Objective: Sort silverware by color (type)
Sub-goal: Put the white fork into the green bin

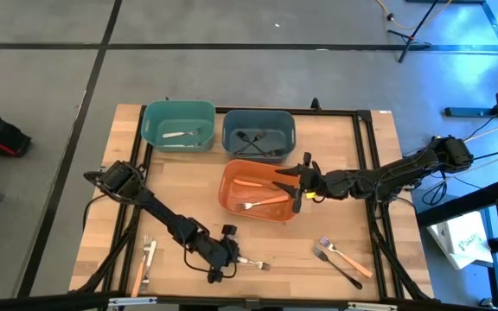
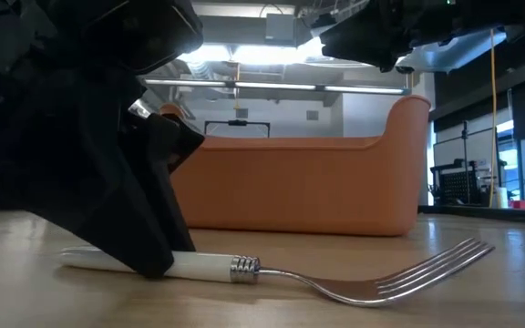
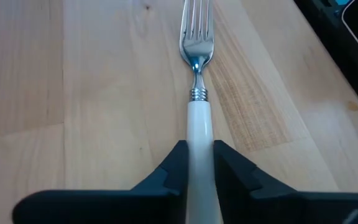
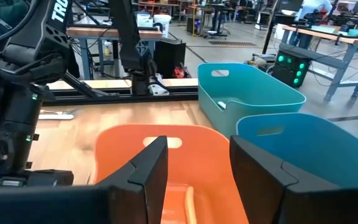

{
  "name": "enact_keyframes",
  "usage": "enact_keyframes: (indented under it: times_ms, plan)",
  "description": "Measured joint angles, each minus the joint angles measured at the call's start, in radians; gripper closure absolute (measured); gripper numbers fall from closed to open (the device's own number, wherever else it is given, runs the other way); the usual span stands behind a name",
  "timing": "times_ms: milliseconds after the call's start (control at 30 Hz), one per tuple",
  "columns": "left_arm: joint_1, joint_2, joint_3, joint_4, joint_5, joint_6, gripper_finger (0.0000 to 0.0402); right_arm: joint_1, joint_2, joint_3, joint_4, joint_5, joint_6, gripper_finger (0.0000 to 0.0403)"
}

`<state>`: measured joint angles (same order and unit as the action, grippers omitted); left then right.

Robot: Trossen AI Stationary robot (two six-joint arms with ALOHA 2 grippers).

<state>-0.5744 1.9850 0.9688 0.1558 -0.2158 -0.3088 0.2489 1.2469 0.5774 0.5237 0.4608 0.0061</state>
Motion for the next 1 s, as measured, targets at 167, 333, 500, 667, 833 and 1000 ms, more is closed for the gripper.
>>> enact_keyframes:
  times_ms: [167,333,500,667,833,1000]
  plan:
    - [-0.014,-0.003,-0.001,-0.001,-0.019,0.000,0.0350,0.000,0.000,0.000,0.000,0.000,0.001,0.0242]
    - [-0.029,-0.009,-0.003,-0.009,-0.040,0.001,0.0344,0.000,0.000,0.000,0.000,0.000,0.000,0.0242]
    - [-0.038,-0.017,-0.005,-0.013,-0.036,0.000,0.0343,0.000,0.000,0.000,0.000,0.000,0.000,0.0242]
    - [-0.043,-0.057,-0.007,-0.045,-0.023,-0.001,0.0342,0.000,0.000,0.000,-0.001,0.000,0.000,0.0242]
    - [-0.057,-0.120,-0.008,-0.110,-0.044,-0.003,0.0342,0.000,0.000,0.000,-0.001,-0.001,0.000,0.0242]
    - [-0.073,-0.174,-0.007,-0.153,-0.093,-0.003,0.0342,0.000,0.000,0.000,-0.001,-0.001,0.000,0.0242]
